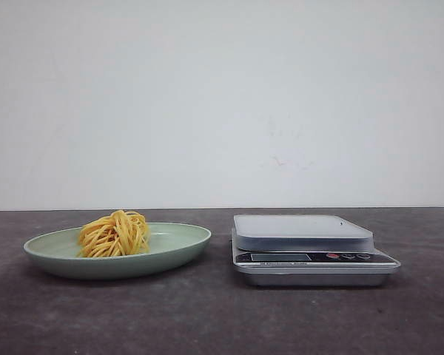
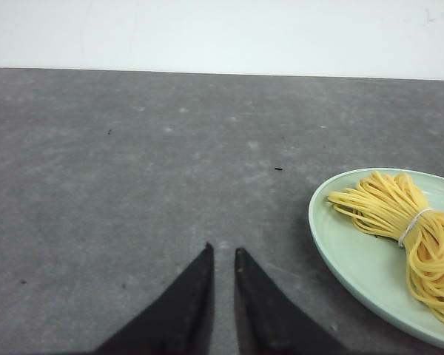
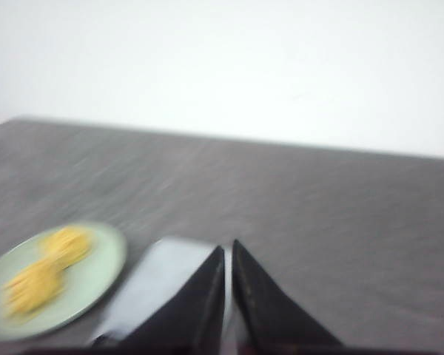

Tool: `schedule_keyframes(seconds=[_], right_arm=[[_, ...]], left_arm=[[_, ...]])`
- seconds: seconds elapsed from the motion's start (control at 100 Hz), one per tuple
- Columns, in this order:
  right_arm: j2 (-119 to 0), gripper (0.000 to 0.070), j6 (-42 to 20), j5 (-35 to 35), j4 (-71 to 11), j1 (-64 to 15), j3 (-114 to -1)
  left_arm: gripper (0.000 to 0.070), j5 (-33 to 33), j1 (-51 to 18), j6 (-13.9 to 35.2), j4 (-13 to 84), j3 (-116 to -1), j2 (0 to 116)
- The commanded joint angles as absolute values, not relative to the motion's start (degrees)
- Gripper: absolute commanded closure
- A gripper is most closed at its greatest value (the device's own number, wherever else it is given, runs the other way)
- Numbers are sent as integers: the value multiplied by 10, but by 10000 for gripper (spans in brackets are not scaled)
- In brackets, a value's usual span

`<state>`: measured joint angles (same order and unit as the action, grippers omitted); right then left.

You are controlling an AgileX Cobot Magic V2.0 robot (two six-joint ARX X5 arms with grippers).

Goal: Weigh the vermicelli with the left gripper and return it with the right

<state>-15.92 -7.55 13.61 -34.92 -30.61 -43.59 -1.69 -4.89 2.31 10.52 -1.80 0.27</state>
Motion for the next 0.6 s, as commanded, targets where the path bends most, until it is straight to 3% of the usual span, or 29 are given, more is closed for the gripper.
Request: schedule_keyframes(seconds=[0.0,0.25,0.59], right_arm=[[-140,693,-51,126,-312,-249,-398],[-52,693,-39,45,-216,-26,-208],[-2,693,-13,43,-102,0,-60]], left_arm=[[684,-16,-48,15,108,-8,3],[684,-16,-48,15,108,-8,3],[684,-16,-48,15,108,-8,3]])
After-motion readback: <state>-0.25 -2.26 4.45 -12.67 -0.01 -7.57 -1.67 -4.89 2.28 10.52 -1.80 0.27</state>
